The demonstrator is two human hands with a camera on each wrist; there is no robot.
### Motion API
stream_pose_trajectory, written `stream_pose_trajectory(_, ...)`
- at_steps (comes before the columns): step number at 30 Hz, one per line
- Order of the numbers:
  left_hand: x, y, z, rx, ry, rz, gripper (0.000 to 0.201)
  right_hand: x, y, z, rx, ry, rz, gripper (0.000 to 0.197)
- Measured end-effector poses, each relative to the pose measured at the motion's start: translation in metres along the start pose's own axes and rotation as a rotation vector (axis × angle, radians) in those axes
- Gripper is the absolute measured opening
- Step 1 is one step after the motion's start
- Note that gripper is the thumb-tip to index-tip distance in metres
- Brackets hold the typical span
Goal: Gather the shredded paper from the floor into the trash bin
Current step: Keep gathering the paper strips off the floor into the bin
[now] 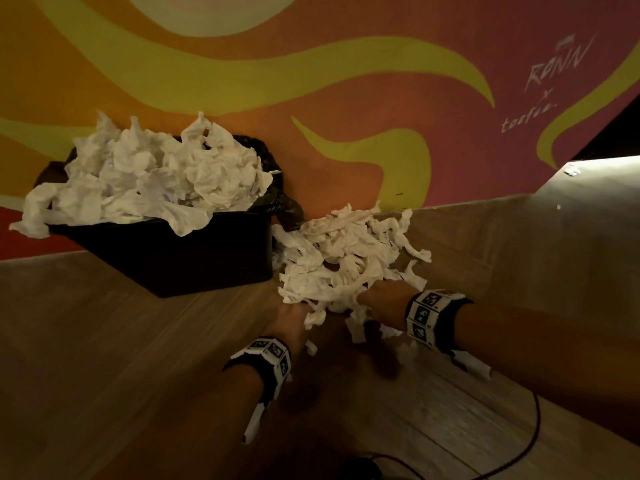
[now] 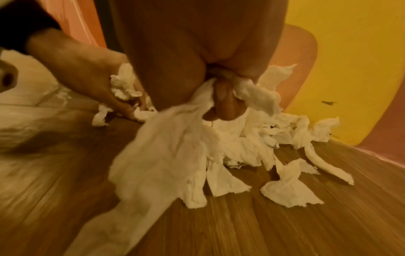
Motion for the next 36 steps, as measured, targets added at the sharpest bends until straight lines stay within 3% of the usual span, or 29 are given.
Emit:
stream_pose_trajectory(2, 0.005, 0.003, -0.002, -0.041, 0.045, 0.024, 0.036, 0.009, 0.000, 0.003, -0.009, -0.104, 0.037, 0.038)
stream_pose_trajectory(6, 0.023, 0.019, -0.003, -0.111, 0.367, 0.059, 0.014, 0.039, 0.006, 0.002, 0.026, -0.360, 0.223, 0.020)
stream_pose_trajectory(9, 0.048, 0.031, -0.003, -0.113, 0.516, 0.128, 0.020, 0.062, 0.015, 0.004, 0.035, -0.524, 0.388, 0.025)
stream_pose_trajectory(13, 0.089, 0.052, 0.000, -0.185, 0.514, 0.288, 0.021, 0.089, 0.021, 0.006, -0.005, -0.545, 0.468, 0.025)
stream_pose_trajectory(17, 0.128, 0.078, 0.023, -0.365, 0.567, 0.323, 0.028, 0.115, 0.024, 0.002, 0.041, -0.668, 0.464, 0.004)
stream_pose_trajectory(21, 0.160, 0.093, 0.031, -0.436, 0.574, 0.303, 0.014, 0.148, 0.035, -0.003, 0.084, -0.740, 0.590, 0.033)
stream_pose_trajectory(25, 0.209, 0.121, 0.042, -0.537, 0.430, 0.482, 0.027, 0.191, 0.043, -0.010, 0.094, -0.727, 0.685, 0.012)
stream_pose_trajectory(27, 0.233, 0.134, 0.051, -0.577, 0.383, 0.469, 0.025, 0.213, 0.047, -0.017, 0.109, -0.712, 0.701, 0.021)
stream_pose_trajectory(30, 0.271, 0.147, 0.056, -0.555, 0.246, 0.455, 0.018, 0.245, 0.051, -0.028, 0.095, -0.612, 0.685, 0.044)
stream_pose_trajectory(32, 0.304, 0.155, 0.050, -0.504, 0.226, 0.499, 0.019, 0.270, 0.053, -0.045, 0.197, -0.673, 0.724, 0.040)
stream_pose_trajectory(36, 0.361, 0.156, 0.023, -0.374, 0.272, 0.495, 0.030, 0.320, 0.064, -0.072, 0.324, -0.754, 0.936, 0.032)
Point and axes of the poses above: each hand's wrist, its own y-axis away from the middle knuckle, its own x-axis out of the back of the hand, z = x × y, the point moved 9 cm from there along -y, towards the middle knuckle, and after that the axes turned 6 degrees about x, right-handed, at the moved point
